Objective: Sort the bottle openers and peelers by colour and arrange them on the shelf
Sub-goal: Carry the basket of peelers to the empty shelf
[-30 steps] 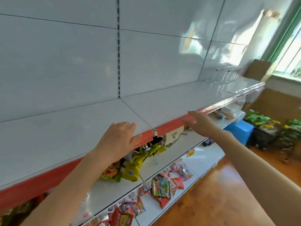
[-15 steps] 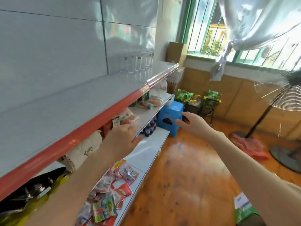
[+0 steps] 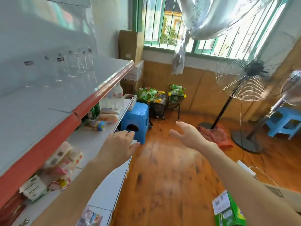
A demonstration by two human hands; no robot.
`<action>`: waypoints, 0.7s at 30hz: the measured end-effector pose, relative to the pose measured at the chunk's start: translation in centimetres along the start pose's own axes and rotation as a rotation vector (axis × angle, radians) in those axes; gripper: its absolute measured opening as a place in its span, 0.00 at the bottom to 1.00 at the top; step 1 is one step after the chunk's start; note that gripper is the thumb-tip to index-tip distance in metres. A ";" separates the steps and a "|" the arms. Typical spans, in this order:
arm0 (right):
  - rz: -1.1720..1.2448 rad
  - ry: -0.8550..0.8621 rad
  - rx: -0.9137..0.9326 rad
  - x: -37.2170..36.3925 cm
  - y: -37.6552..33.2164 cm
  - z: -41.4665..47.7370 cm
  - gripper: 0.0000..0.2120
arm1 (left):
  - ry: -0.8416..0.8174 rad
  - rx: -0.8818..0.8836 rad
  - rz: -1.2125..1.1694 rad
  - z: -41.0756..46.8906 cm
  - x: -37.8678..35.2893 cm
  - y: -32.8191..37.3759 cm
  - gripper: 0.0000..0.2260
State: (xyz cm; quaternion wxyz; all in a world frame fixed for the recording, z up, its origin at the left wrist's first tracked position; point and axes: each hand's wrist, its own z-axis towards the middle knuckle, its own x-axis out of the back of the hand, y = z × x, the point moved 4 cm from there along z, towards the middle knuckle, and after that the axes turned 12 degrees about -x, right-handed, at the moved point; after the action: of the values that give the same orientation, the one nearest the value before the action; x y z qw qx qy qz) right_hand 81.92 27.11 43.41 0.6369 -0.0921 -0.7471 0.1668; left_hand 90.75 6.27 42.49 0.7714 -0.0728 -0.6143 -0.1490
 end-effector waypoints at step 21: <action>0.064 -0.063 -0.013 5.9 10.1 47.9 0.27 | -0.140 0.082 -0.149 47.6 -16.2 -10.9 0.31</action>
State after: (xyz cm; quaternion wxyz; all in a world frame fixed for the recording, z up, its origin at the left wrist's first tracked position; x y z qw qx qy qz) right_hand 33.08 32.21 38.72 0.6068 -0.1148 -0.7644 0.1850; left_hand 39.93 12.32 37.21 0.7157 -0.0057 -0.6761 -0.1751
